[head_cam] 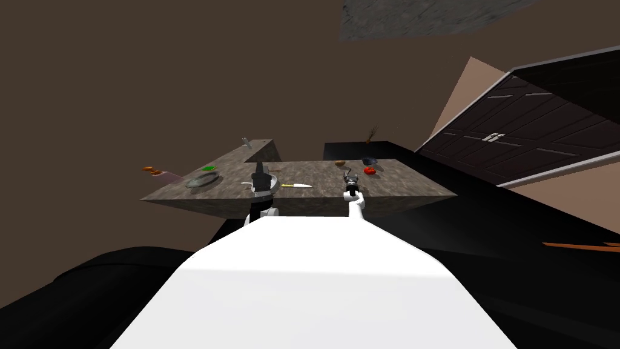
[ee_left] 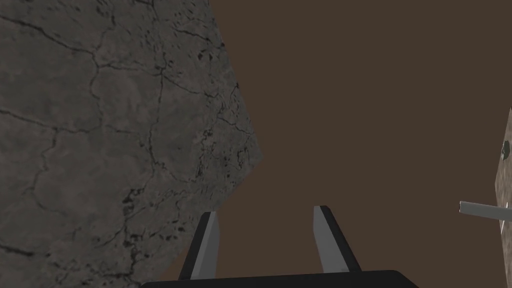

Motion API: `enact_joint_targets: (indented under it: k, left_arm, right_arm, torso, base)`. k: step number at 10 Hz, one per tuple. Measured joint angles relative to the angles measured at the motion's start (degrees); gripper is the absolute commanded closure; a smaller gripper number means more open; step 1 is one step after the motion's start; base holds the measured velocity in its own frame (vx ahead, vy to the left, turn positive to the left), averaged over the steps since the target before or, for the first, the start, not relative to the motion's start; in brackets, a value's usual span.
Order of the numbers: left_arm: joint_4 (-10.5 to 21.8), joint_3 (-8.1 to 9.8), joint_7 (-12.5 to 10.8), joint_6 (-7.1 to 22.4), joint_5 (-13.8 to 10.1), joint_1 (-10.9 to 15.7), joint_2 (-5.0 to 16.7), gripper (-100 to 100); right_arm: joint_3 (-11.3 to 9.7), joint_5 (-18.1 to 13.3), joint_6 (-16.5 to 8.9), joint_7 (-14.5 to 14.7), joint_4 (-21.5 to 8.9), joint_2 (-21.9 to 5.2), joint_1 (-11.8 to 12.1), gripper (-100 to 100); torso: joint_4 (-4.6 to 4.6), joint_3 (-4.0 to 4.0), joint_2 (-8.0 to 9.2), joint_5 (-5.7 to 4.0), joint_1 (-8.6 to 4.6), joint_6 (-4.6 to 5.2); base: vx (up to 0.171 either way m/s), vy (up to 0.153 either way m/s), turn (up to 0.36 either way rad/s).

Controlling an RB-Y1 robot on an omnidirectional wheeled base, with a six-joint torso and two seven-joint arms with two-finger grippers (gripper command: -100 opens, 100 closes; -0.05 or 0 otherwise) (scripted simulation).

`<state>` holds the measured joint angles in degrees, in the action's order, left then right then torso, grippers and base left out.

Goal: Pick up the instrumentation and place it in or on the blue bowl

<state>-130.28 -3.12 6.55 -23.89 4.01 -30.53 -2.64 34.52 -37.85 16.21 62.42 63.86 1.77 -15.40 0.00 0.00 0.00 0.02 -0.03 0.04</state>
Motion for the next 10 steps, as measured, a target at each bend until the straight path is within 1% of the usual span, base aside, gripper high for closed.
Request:
enact_joint_targets:
  k: [1, 2, 3, 4, 6, 9, 10]
  left_arm:
    - [0.00, -0.01, 0.00, 0.00, 0.00, 0.01, 0.00, 0]
    - [0.00, 0.00, 0.00, 0.00, 0.00, 0.00, 0.00, 0]
    - [0.00, 0.00, 0.00, 0.00, 0.00, 0.00, 0.00, 0]
    - [0.00, 0.00, 0.00, 0.00, 0.00, 0.00, 0.00, 0]
    - [0.00, 0.00, 0.00, 0.00, 0.00, 0.00, 0.00, 0]
    - [0.00, 0.00, 0.00, 0.00, 0.00, 0.00, 0.00, 0]
    - [0.00, 0.00, 0.00, 0.00, 0.00, 0.00, 0.00, 0]
  right_arm:
    - [0.10, 0.39, -0.06, -0.78, -0.40, -1.55, 0.29, -100]
    - [0.89, 0.93, 0.24, -1.48, -1.51, -3.24, 0.20, -100]
    - [0.84, 1.25, -0.10, -2.43, -1.00, -4.38, 0.97, -100]
    - [0.89, 1.59, -0.44, -3.38, -1.13, -5.74, 1.29, -100]
    - [1.82, 1.82, 0.21, -3.12, -2.52, -6.26, 0.68, -100]
    - [2.01, 1.83, 0.43, -2.90, -2.72, -6.22, 0.61, -100]
    - [1.88, 1.97, 0.19, -3.36, -2.48, -6.82, 0.94, -100]
  torso:
    - [0.00, 0.00, -0.01, 0.02, 0.09, -0.02]
    - [-0.01, 0.00, 0.02, 0.00, -0.05, 0.04]
    - [-0.01, 0.01, 0.03, -0.03, -0.14, 0.05]
    - [-0.01, 0.00, 0.01, -0.03, -0.14, 0.05]
    - [-0.03, -0.03, -0.04, -0.03, -0.14, 0.06]
    - [-0.03, -0.03, -0.02, -0.04, -0.15, 0.06]
    - [-0.02, -0.01, 0.00, -0.04, -0.20, 0.06]
  base:
    - [-0.008, 0.009, 0.114]
    - [-0.013, -0.014, 0.040]
    - [-0.004, -0.004, 0.013]
    - [0.000, 0.000, 0.000]
    - [-0.003, -0.004, 0.010]
    - [-0.005, -0.006, 0.021]
    - [0.000, 0.000, 0.000]
